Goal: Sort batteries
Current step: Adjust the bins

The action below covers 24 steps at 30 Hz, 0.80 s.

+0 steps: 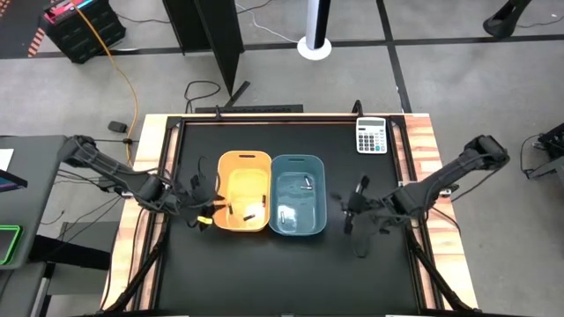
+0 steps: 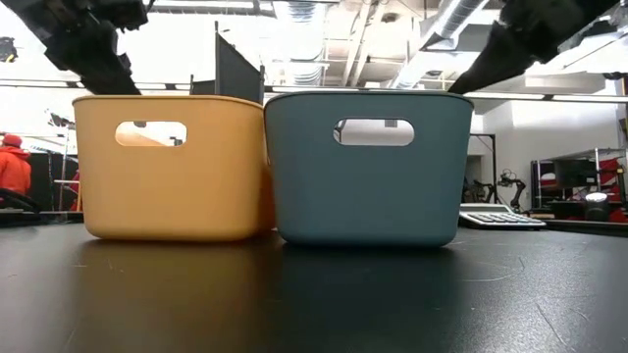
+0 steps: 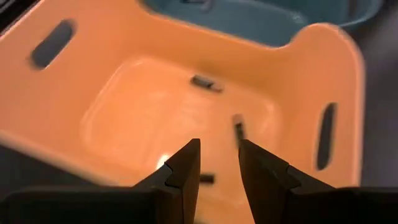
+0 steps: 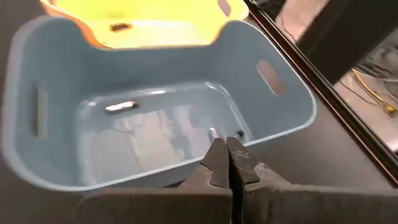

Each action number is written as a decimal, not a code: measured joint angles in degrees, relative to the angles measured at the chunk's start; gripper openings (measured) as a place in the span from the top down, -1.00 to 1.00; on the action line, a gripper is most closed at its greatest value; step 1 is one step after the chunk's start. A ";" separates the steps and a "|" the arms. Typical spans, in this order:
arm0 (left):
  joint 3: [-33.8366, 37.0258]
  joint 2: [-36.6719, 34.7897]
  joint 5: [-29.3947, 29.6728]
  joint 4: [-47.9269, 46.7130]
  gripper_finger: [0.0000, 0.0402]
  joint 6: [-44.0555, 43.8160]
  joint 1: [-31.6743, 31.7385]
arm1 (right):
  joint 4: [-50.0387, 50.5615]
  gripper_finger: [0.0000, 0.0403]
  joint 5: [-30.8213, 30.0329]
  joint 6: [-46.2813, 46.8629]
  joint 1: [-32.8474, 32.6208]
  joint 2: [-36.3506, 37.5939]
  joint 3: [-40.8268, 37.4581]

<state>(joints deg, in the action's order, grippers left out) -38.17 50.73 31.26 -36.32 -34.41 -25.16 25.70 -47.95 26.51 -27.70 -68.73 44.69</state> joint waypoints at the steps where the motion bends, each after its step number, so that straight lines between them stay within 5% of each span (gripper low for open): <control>1: 0.00 0.86 -0.41 1.64 0.48 1.29 -0.07 | -0.31 1.00 -0.22 0.11 -1.00 0.01 0.00; 13: 0.00 14.19 -8.79 14.11 0.48 5.67 -0.05 | -2.41 1.00 -2.33 2.03 -6.02 0.04 0.02; 24: -0.02 16.03 -13.29 17.88 0.48 6.78 0.01 | -2.65 1.00 -2.33 2.11 -6.04 0.03 0.02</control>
<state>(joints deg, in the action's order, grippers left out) -38.20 66.76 17.97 -18.44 -27.64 -25.15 23.05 -50.28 28.62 -33.74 -68.70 44.71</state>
